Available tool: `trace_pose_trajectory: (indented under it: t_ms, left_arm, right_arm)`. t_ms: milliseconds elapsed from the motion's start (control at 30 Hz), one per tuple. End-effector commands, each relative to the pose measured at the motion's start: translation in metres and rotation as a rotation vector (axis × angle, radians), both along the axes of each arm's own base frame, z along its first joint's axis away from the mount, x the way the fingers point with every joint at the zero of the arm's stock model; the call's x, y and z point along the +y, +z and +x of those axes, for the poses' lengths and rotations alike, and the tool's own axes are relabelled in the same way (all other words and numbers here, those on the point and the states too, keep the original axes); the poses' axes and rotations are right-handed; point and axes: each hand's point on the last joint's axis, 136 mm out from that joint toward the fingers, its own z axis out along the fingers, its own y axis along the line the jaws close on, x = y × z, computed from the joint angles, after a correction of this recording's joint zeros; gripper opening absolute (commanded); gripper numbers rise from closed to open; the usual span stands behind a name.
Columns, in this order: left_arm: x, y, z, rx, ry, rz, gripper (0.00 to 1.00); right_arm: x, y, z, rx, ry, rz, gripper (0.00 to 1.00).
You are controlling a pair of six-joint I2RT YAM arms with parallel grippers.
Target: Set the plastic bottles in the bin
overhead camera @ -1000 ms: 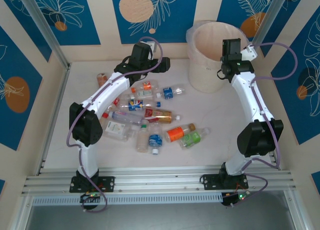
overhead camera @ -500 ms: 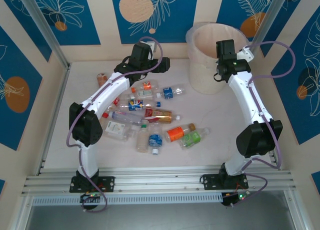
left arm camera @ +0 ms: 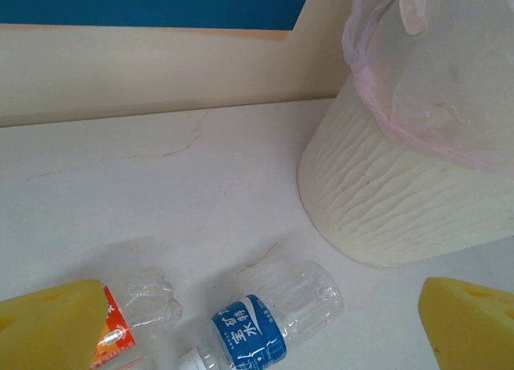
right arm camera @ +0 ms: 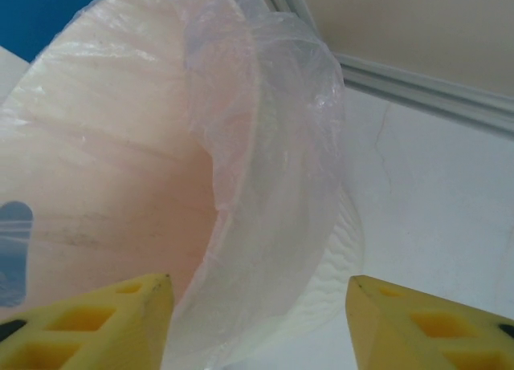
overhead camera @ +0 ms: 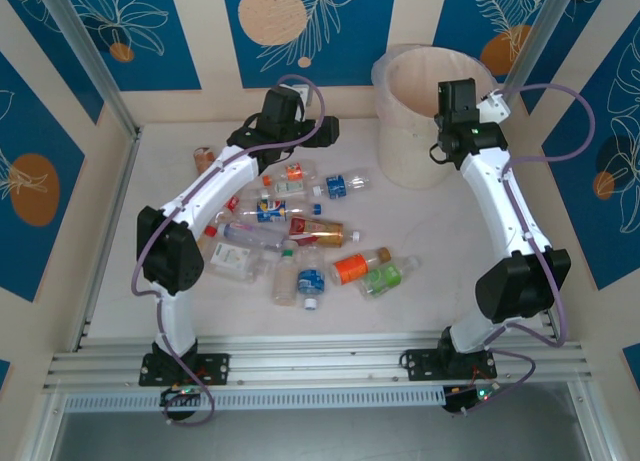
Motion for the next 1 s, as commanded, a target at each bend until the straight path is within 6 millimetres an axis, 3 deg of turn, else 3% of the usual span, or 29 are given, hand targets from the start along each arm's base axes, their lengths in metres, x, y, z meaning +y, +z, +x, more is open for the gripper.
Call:
trace_pose_trajectory:
  t_ms: [0,367,567,767,967]
  left_arm:
    - [0.001,0.016,-0.007,-0.034,-0.010,0.003,0.99]
    - [0.000,0.013,-0.006,-0.032,-0.008,-0.013,1.00]
    - [-0.004,0.010,-0.007,-0.017,-0.020,-0.030,0.99]
    - [0.010,0.015,-0.012,-0.047,-0.008,0.023,0.99]
    - [0.021,0.020,-0.018,-0.071,-0.005,0.059,0.99]
  right_arm:
    - [-0.001,0.005,0.009,-0.052,-0.004,0.052,0.67]
    - [-0.008,0.006,0.006,-0.011,-0.046,-0.042,0.76]
    - [0.010,0.005,0.014,-0.035,-0.026,-0.041,0.81]
    - [0.021,0.000,0.020,-0.053,-0.046,-0.005,0.82]
    - [0.018,0.000,0.018,-0.013,-0.096,-0.063,0.84]
